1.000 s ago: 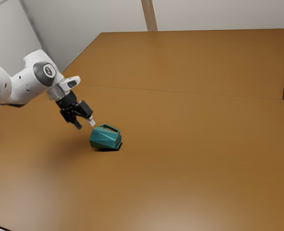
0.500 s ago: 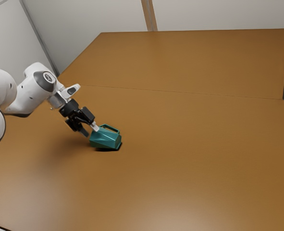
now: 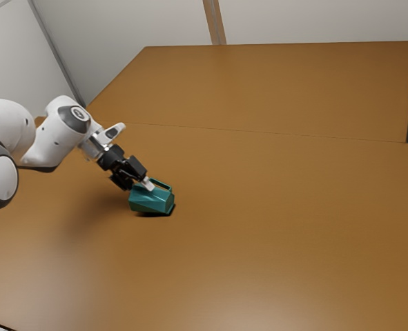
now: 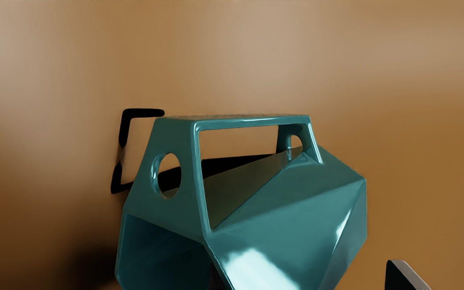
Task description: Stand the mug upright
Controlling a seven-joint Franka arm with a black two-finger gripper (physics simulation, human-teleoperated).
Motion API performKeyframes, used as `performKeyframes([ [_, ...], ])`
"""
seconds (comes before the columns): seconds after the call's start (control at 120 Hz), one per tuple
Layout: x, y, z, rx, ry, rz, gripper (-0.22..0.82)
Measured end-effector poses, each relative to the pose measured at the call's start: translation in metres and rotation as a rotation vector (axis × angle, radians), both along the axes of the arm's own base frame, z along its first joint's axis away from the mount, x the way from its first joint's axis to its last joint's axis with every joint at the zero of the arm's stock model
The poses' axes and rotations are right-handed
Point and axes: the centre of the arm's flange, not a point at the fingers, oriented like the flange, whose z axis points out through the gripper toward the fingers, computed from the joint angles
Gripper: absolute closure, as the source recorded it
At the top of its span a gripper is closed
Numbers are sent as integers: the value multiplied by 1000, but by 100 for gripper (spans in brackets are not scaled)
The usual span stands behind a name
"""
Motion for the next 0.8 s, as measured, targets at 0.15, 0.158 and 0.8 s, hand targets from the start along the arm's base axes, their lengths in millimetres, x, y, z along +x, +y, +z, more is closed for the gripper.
performKeyframes([
  [0.15,1,-2,-4,-20,-6,-8,38],
  [0.158,1,-2,-4,-21,-6,-9,39],
  [0.8,7,-15,9,-60,-63,-40,73],
])
